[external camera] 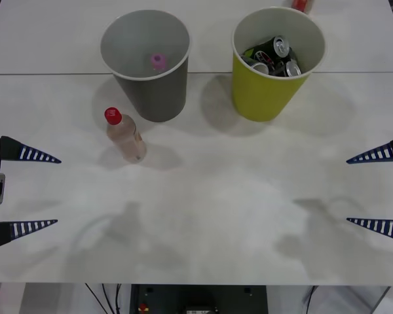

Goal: Put the can into the green bin and the plastic bottle into the gray bin

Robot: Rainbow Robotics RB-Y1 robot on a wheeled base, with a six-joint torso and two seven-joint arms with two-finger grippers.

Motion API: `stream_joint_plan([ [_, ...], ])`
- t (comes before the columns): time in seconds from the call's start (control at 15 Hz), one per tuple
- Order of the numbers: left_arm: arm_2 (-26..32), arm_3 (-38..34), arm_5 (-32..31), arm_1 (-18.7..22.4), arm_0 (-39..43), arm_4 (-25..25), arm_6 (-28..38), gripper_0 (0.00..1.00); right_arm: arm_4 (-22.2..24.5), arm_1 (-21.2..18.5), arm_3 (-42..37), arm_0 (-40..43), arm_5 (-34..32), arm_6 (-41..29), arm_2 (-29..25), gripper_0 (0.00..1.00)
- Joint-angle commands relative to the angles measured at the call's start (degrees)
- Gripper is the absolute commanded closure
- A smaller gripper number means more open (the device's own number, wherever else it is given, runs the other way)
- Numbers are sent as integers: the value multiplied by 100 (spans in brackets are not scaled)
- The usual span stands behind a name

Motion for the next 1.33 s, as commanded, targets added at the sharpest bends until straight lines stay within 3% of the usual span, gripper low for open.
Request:
stream_joint_plan([
  [0.07, 0, 0, 0, 0, 0, 0, 0, 0, 0, 0, 0, 0, 0, 0, 0, 0],
  [0.47, -41, 276, -30, -181, 135, -15, 34, 0, 0, 0, 0, 0, 0, 0, 0, 0],
  [0.6, -32, 575, -30, -427, 100, 328, 34, 0, 0, 0, 0, 0, 0, 0, 0, 0],
  [1.0, -59, 1278, -30, -1139, -217, 724, 52, 0, 0, 0, 0, 0, 0, 0, 0, 0],
  [1.33, -700, 2157, 242, -1209, -735, 1400, -27, 0, 0, 0, 0, 0, 0, 0, 0, 0],
])
